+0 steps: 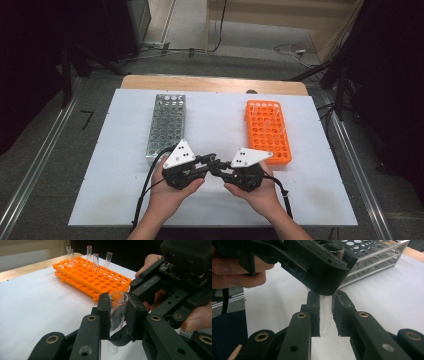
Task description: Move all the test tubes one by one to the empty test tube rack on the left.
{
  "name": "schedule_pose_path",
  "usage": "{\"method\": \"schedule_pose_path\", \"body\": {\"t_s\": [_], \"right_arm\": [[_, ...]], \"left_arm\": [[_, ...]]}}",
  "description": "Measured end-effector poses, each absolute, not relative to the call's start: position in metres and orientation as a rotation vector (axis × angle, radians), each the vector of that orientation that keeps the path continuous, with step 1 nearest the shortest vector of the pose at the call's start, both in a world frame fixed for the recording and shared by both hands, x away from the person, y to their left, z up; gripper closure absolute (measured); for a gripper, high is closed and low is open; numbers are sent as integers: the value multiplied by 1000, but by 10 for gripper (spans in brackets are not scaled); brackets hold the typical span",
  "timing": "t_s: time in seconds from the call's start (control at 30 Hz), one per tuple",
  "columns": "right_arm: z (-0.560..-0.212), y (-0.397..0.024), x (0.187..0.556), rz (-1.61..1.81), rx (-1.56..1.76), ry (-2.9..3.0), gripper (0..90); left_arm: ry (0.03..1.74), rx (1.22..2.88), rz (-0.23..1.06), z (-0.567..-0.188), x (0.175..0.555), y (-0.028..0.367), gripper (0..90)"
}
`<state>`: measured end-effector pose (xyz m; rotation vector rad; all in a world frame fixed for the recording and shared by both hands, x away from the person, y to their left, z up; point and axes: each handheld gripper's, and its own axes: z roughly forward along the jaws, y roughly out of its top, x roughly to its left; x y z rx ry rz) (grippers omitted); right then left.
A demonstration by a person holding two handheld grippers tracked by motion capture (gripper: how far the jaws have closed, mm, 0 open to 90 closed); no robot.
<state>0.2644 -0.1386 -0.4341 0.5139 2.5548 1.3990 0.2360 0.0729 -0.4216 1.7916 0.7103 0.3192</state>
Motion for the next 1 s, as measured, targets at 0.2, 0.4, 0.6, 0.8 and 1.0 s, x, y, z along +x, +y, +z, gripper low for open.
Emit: {"method": "schedule_pose_path", "body": {"t_s": [0.2,0.4,0.6,0.8,1.0], "right_arm": [[-435,-139,265,1403,518,2561,740],[-434,-139,265,1411,515,2558,720],[-432,-143,263,1427,524,2559,522],[-432,-167,261,1456,580,2516,285],[-436,-203,256,1499,661,2460,66]], "left_arm": [[709,1794,327,-422,236,72,764],[708,1778,320,-421,237,74,767],[719,1761,334,-415,240,80,768],[739,1738,357,-409,246,88,768],[756,1723,376,-402,256,96,768]]}}
